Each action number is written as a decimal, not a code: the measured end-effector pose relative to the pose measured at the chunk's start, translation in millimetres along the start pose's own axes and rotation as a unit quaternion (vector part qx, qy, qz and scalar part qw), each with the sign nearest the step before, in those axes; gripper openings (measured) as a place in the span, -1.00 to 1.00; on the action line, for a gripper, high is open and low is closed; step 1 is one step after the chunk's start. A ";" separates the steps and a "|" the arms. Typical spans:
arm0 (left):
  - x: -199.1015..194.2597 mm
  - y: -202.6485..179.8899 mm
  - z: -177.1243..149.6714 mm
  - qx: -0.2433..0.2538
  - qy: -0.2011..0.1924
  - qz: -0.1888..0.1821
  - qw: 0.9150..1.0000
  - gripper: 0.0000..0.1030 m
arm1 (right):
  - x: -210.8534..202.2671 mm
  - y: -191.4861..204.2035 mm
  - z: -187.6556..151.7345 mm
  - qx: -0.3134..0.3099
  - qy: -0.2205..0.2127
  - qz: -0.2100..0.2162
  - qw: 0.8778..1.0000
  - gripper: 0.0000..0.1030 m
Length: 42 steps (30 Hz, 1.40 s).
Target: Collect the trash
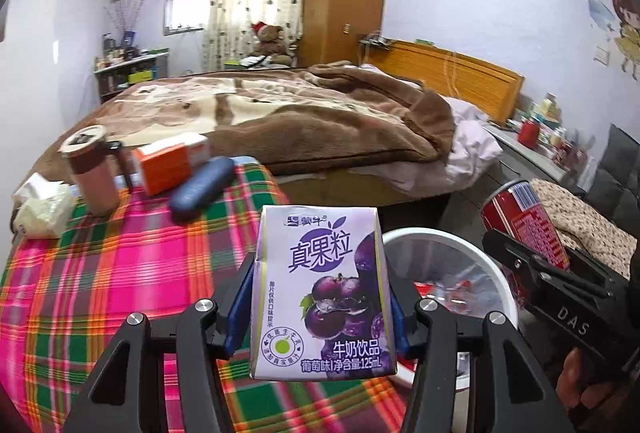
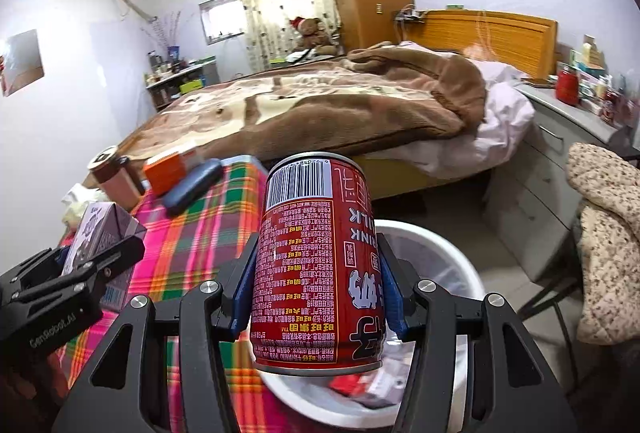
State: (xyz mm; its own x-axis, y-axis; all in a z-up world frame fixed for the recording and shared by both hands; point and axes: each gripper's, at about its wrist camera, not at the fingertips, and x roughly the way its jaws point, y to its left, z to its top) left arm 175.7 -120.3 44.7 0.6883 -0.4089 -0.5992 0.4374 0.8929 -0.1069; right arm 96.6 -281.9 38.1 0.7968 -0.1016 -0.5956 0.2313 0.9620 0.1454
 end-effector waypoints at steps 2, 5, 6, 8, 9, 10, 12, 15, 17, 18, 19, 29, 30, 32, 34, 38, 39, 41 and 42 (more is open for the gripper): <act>5.3 -11.8 -0.9 0.003 0.006 -0.011 1.000 0.08 | 0.6 -8.0 -0.8 0.004 0.003 -0.008 1.000 0.05; 14.5 -27.4 -2.5 0.009 0.013 -0.022 1.000 0.08 | 5.3 -21.1 -2.0 0.008 0.011 -0.012 1.000 0.05; 18.6 -30.7 -3.0 0.010 0.015 -0.025 1.000 0.08 | 6.7 -24.2 -2.5 0.009 0.013 -0.013 1.000 0.05; 27.6 -41.5 -5.2 0.014 0.024 -0.034 0.999 0.08 | 13.8 -32.9 -4.9 0.009 0.024 -0.020 0.999 0.05; 30.7 -45.0 -6.7 0.014 0.027 -0.037 0.999 0.08 | 16.0 -36.8 -6.4 0.010 0.028 -0.021 0.999 0.05; 35.8 -48.9 -8.9 0.014 0.034 -0.040 0.999 0.08 | 19.2 -41.2 -8.9 0.012 0.036 -0.022 0.999 0.05; 46.1 -58.1 -14.1 0.017 0.048 -0.051 0.997 0.08 | 25.0 -49.2 -12.6 0.014 0.049 -0.022 0.998 0.05; 61.2 -71.1 -22.4 0.024 0.066 -0.055 0.996 0.08 | 34.2 -56.6 -18.3 0.009 0.070 -0.019 0.997 0.05; 68.4 -78.5 -27.1 0.026 0.077 -0.058 0.995 0.08 | 37.3 -61.9 -21.3 0.009 0.083 -0.011 0.996 0.05; 71.1 -81.3 -28.5 0.028 0.079 -0.061 0.995 0.08 | 40.5 -63.2 -22.3 0.009 0.092 -0.007 0.996 0.05; 73.8 -83.6 -30.1 0.029 0.083 -0.065 0.994 0.08 | 42.5 -65.1 -23.4 0.009 0.097 -0.002 0.995 0.05; 79.0 -81.9 -34.3 0.020 0.091 -0.057 0.994 0.42 | 43.2 -69.8 -28.2 0.004 0.108 0.004 0.994 0.36; 78.2 -80.5 -34.5 0.018 0.091 -0.057 0.994 0.43 | 41.2 -69.4 -27.8 0.004 0.105 0.005 0.995 0.37; 76.5 -79.1 -34.7 0.017 0.092 -0.057 0.994 0.43 | 40.1 -70.1 -26.1 0.005 0.100 0.000 0.995 0.37; 73.4 -78.5 -34.9 0.016 0.090 -0.058 0.994 0.44 | 36.8 -69.7 -26.0 0.007 0.097 -0.002 0.995 0.37; 63.8 -74.6 -35.8 0.011 0.083 -0.054 0.995 0.44 | 30.2 -68.9 -25.5 0.008 0.088 -0.004 0.996 0.37; 61.4 -73.5 -36.8 0.009 0.081 -0.053 0.995 0.44 | 28.9 -67.6 -25.2 0.008 0.085 -0.005 0.996 0.37; 52.2 -72.3 -39.7 0.013 0.072 -0.038 0.997 0.44 | 21.2 -64.0 -25.7 0.006 0.074 -0.006 0.997 0.37; 48.2 -71.2 -41.1 0.014 0.068 -0.036 0.997 0.44 | 18.0 -62.6 -26.4 0.006 0.070 -0.006 0.998 0.37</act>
State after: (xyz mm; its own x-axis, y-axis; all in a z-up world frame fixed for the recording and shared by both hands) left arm 154.0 -195.8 -9.2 0.5711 -0.4400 -0.6930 0.5002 0.8559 -0.1313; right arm 81.7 -337.3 -2.6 0.7088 -0.0766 -0.7012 0.2477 0.9578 0.1458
